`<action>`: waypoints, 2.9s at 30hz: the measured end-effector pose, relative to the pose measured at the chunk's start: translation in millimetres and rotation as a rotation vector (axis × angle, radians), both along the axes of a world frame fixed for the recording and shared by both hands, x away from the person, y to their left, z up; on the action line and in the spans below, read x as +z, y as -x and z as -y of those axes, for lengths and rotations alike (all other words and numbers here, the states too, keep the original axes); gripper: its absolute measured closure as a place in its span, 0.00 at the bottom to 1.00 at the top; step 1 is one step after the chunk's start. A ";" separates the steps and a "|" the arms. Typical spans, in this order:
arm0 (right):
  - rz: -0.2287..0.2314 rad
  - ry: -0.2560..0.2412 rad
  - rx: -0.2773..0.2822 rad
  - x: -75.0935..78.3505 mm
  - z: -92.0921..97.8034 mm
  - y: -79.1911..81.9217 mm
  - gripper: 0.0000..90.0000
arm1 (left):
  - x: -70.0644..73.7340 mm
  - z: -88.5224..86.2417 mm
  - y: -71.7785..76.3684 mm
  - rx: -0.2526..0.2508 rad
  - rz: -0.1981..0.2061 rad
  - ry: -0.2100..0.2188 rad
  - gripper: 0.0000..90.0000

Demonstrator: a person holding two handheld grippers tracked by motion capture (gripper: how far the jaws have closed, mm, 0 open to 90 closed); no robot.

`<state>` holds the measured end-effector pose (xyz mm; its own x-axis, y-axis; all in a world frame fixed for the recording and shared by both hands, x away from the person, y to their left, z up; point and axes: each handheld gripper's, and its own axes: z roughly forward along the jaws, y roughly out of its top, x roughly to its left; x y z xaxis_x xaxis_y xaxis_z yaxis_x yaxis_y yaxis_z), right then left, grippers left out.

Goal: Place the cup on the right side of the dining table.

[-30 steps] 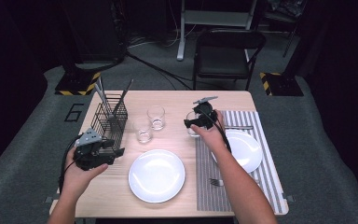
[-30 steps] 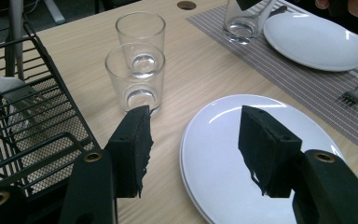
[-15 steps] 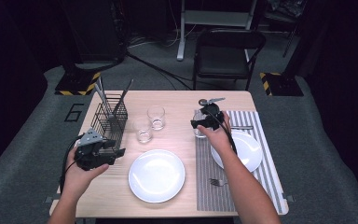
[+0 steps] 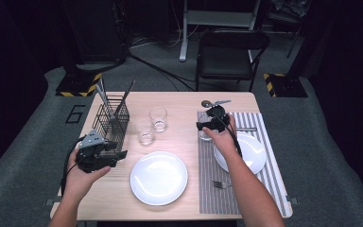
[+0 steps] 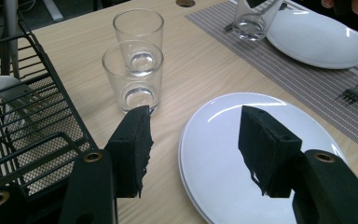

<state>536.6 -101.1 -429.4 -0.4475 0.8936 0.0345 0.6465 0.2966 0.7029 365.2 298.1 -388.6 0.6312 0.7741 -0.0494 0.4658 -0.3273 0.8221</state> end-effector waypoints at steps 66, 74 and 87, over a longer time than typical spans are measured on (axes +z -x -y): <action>-0.035 -0.010 -0.051 -30.1 6.2 -1.0 0.18 | -0.5 -0.2 -0.3 0.001 -0.003 -0.002 0.49; -0.023 -0.013 -0.063 -28.1 6.3 -0.3 0.15 | -0.2 -0.7 -0.4 0.001 -0.003 -0.002 0.49; 0.008 -0.032 -0.045 -9.6 10.1 4.4 0.15 | -1.5 -2.3 -4.5 0.010 -0.009 0.008 0.49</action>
<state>532.2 -111.2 -439.0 -0.4073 0.9113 0.0597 0.6529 0.2448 0.7168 369.7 300.4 -390.1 0.6230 0.7798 -0.0612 0.4762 -0.3161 0.8205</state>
